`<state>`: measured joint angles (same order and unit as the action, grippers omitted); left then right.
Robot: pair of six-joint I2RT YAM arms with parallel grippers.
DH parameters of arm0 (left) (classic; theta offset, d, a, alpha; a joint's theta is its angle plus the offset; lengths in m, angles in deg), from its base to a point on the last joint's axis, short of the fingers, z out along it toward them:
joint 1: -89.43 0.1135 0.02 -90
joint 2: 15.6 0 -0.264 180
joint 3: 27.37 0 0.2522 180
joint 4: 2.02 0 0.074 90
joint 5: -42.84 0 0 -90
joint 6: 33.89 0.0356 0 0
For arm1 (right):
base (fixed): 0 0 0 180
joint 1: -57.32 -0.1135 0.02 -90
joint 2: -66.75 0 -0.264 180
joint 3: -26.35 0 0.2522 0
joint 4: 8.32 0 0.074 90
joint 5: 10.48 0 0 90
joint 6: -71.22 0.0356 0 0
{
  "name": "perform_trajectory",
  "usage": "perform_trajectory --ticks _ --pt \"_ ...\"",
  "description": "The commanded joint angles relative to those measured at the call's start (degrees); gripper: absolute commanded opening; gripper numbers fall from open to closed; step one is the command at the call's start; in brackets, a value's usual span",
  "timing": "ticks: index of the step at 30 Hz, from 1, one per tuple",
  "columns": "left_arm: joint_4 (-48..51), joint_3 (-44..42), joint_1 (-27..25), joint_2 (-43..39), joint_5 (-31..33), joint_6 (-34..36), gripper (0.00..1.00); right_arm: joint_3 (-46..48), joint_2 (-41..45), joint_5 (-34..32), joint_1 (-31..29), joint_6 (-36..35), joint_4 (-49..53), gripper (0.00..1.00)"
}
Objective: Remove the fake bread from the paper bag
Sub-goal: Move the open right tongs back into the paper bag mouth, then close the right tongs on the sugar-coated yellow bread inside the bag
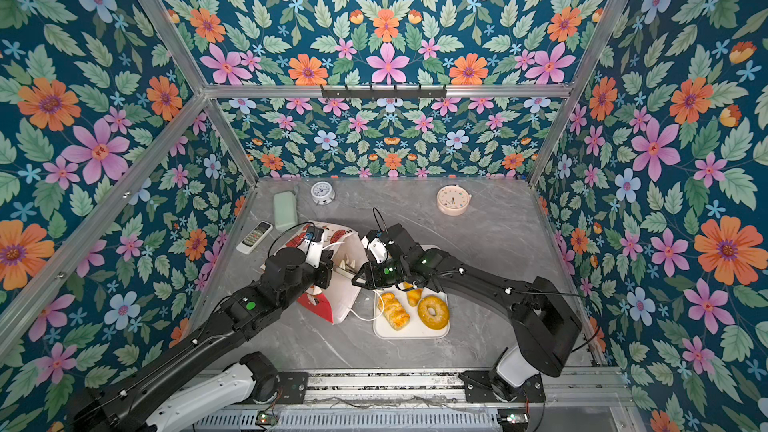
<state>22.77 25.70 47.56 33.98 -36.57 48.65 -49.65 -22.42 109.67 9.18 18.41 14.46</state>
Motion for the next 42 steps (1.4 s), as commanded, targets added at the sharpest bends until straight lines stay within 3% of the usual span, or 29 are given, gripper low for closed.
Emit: perform_trajectory --ticks 1,17,38,42 --pt "-1.2 -0.1 0.0 -0.6 -1.0 0.5 0.0 -0.7 -1.0 2.3 0.0 1.7 -3.0 0.4" --pt "-0.9 0.0 0.1 -1.4 -3.3 0.5 0.0 -4.9 -9.9 6.6 0.2 3.7 -8.4 0.37" --pt "-1.9 -0.3 0.1 -0.4 -5.4 1.1 0.0 -10.8 -16.5 11.1 -0.2 0.6 -2.4 0.37" --pt "-2.2 0.0 0.1 -0.1 -5.8 1.4 0.0 -12.2 -17.7 11.3 -0.4 -0.3 -1.0 0.29"
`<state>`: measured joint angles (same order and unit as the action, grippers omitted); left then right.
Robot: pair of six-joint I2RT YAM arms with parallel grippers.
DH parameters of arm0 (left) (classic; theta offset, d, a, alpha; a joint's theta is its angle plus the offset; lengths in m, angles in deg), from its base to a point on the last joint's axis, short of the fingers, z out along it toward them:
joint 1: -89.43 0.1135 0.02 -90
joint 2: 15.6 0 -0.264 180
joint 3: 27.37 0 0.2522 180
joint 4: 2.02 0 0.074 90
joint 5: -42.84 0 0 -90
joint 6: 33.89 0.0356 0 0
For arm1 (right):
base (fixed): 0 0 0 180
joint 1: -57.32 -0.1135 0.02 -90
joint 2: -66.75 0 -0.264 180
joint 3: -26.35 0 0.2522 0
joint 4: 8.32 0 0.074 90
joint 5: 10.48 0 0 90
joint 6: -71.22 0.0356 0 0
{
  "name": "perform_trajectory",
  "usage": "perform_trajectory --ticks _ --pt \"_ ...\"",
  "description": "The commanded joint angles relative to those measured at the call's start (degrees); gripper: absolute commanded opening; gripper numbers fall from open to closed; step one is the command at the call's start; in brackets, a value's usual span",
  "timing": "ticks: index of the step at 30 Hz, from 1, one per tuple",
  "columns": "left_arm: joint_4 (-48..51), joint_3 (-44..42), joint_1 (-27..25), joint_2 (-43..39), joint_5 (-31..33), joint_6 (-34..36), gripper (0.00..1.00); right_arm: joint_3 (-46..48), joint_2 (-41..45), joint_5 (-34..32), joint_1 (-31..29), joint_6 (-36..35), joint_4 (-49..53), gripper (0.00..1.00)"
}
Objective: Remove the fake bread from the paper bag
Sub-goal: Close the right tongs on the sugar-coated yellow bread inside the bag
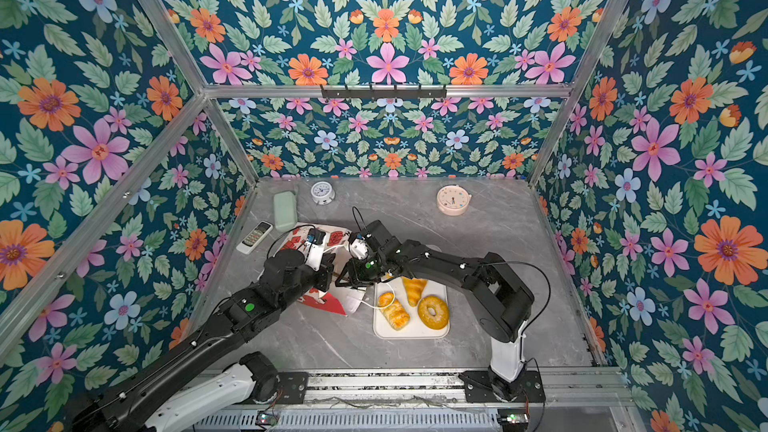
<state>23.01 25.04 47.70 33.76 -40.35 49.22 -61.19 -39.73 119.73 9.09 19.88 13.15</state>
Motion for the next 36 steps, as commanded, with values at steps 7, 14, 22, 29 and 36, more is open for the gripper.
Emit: perform_trajectory --ticks 7,14,22,29,36 --pt "-2.5 0.1 0.0 -1.4 -1.3 0.4 0.0 -0.7 0.1 -0.3 -0.3 -2.4 1.4 0.05" --pt "-1.2 -0.6 0.0 -3.7 0.6 0.1 0.0 1.4 3.5 -3.5 -0.2 -2.7 2.0 0.0" --pt "0.3 -0.6 0.0 -3.9 1.6 0.1 0.0 4.6 9.7 -6.1 -0.1 -2.7 3.0 0.0" --pt "0.8 -0.1 -0.1 -3.0 1.6 0.3 0.0 5.6 14.1 -7.4 0.1 -3.8 5.4 0.0" --pt "3.3 1.1 -0.1 -3.5 1.0 1.1 0.0 6.6 14.8 -7.4 0.3 -3.6 4.9 0.0"
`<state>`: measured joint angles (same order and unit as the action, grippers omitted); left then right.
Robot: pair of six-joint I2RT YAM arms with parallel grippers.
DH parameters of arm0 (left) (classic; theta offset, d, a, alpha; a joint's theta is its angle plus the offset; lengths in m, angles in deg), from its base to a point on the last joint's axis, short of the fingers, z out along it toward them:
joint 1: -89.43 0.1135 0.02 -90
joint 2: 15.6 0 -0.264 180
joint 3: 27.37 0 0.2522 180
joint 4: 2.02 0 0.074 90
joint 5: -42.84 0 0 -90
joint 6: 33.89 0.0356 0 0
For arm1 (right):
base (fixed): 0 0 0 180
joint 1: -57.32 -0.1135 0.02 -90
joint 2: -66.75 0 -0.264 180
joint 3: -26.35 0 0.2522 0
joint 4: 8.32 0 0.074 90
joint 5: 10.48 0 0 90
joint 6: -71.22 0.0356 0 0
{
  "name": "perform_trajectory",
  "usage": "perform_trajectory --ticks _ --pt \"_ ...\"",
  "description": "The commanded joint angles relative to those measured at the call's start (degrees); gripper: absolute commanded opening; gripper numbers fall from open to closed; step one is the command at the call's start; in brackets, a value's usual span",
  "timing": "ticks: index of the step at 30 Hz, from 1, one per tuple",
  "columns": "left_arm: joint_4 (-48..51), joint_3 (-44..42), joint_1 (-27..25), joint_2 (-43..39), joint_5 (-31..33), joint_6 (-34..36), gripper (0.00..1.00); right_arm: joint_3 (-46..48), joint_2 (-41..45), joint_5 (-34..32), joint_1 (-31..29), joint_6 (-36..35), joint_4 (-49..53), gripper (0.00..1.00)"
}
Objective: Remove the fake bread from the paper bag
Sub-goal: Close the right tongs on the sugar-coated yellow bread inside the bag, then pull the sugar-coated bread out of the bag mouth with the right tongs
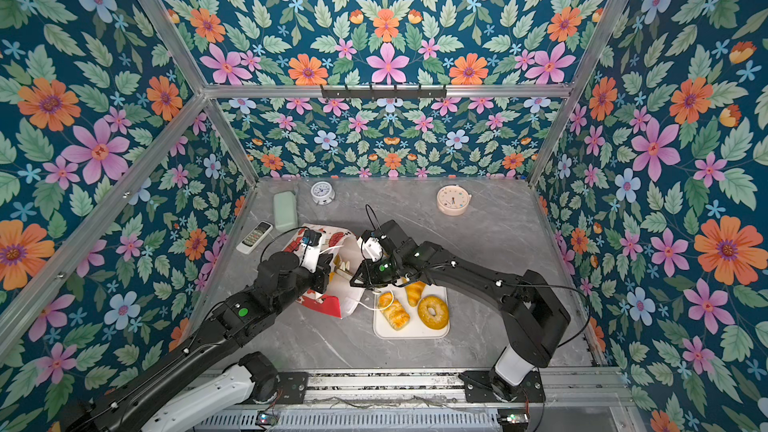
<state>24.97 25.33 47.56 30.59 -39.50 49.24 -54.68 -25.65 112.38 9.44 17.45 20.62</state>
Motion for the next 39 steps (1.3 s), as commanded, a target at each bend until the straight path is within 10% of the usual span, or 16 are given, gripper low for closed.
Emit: perform_trajectory --ticks 1,39 --pt "1.7 0.9 0.1 -0.6 0.0 1.3 0.0 0.3 0.9 -0.2 0.1 -1.2 -2.6 0.0" --pt "-0.2 1.4 0.1 3.1 2.9 2.0 0.0 5.5 16.9 -5.0 0.9 -4.2 10.4 0.0"
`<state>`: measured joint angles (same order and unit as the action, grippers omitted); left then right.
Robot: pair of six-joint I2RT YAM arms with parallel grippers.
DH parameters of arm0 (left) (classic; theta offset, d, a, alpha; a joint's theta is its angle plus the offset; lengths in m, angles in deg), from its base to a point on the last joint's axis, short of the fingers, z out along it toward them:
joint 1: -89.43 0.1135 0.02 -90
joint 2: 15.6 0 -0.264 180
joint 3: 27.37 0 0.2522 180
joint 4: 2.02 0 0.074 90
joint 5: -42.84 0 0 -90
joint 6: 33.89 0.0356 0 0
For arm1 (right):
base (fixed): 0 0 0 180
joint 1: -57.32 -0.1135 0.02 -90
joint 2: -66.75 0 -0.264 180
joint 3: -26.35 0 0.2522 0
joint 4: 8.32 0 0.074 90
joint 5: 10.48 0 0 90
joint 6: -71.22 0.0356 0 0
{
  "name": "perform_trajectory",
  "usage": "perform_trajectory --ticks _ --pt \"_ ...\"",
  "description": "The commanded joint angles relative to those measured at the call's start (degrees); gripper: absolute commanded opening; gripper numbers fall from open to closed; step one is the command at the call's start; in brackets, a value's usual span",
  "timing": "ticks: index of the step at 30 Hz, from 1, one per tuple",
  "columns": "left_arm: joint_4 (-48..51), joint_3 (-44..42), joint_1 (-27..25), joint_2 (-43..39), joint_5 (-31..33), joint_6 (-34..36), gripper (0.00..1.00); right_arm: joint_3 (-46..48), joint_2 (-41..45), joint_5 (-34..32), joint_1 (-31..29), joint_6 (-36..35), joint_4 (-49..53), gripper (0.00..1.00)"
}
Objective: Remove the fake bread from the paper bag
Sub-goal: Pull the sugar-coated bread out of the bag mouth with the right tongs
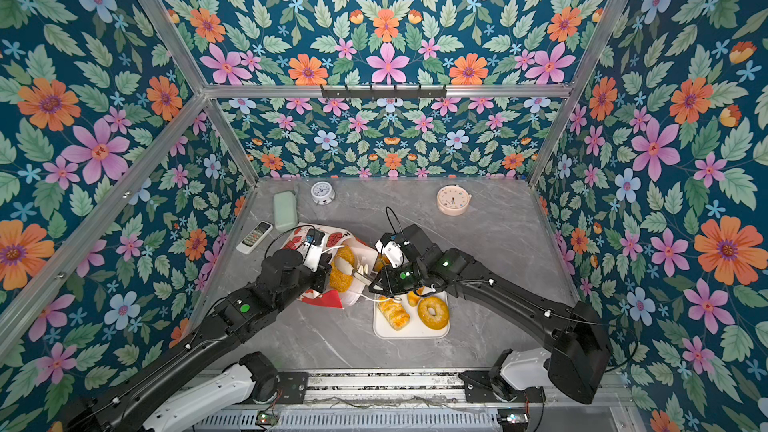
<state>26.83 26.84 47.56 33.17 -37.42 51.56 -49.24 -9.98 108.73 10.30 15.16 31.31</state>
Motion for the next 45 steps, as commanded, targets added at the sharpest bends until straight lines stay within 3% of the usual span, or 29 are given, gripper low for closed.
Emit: perform_trajectory --ticks 1,18,45 --pt "-2.4 -0.2 0.1 0.9 0.5 -0.3 0.0 0.2 1.7 -1.8 0.2 -2.1 0.1 0.0" --pt "-3.6 -0.2 0.0 2.9 1.3 -1.1 0.0 1.9 7.9 -3.8 0.2 -4.2 4.8 0.0" --pt "-7.6 3.2 0.1 11.6 5.3 -4.0 0.0 9.3 27.7 -8.8 0.2 -2.9 12.6 0.0"
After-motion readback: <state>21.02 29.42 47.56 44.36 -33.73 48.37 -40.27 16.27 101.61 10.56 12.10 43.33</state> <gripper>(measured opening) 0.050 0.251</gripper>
